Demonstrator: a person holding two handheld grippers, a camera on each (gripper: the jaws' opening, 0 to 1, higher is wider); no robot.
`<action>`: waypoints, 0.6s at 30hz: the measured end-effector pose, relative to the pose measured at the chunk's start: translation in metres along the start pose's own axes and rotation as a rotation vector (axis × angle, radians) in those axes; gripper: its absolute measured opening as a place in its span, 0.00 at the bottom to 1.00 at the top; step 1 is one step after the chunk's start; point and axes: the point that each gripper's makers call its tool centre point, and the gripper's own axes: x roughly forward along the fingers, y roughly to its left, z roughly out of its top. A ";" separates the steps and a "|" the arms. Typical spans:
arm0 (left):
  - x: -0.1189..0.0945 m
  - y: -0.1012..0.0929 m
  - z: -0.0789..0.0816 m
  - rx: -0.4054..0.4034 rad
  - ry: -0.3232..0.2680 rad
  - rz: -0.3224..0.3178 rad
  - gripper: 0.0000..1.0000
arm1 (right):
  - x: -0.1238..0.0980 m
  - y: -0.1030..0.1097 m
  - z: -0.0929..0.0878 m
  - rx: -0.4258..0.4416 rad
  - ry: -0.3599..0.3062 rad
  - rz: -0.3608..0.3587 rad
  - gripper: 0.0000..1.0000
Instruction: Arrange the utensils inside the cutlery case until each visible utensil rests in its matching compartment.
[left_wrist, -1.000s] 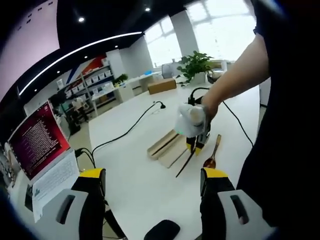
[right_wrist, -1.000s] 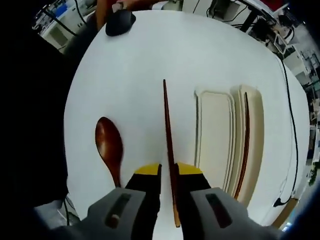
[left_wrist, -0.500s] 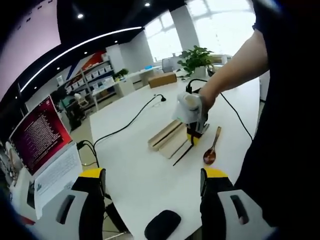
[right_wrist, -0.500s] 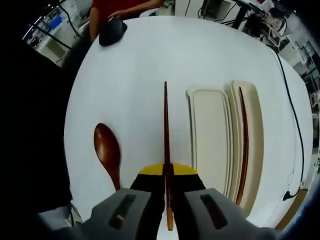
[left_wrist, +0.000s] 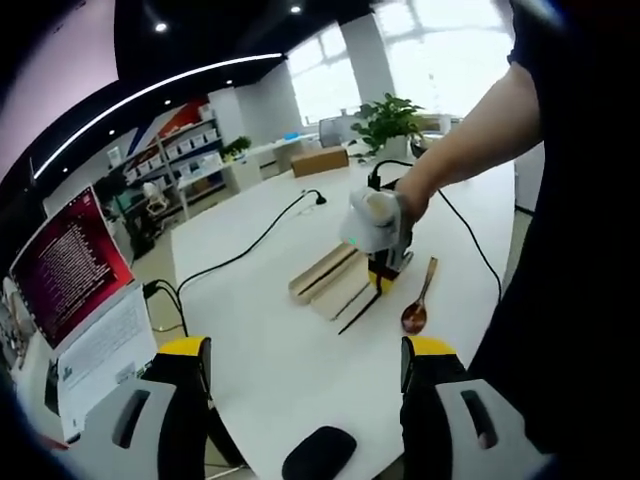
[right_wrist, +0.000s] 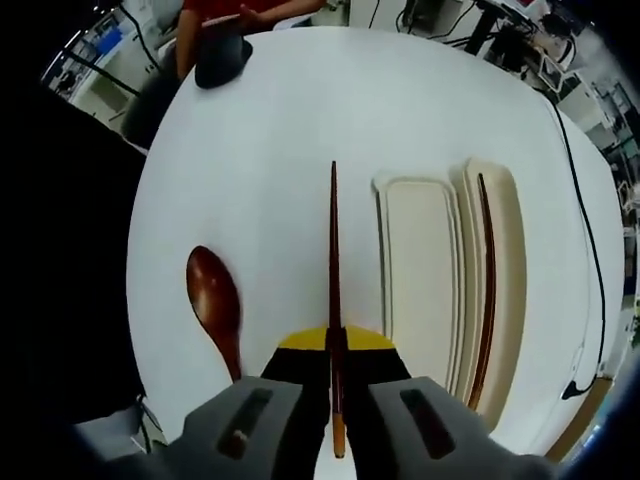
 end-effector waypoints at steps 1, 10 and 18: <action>0.000 0.000 -0.001 -0.002 0.001 0.001 0.80 | 0.000 0.001 -0.001 -0.007 0.003 0.006 0.00; -0.006 0.001 -0.006 -0.015 0.007 0.016 0.80 | -0.007 0.003 0.001 -0.026 -0.009 0.012 0.00; -0.013 0.000 -0.009 -0.018 0.018 0.035 0.80 | -0.023 -0.006 0.013 -0.058 -0.045 -0.015 0.00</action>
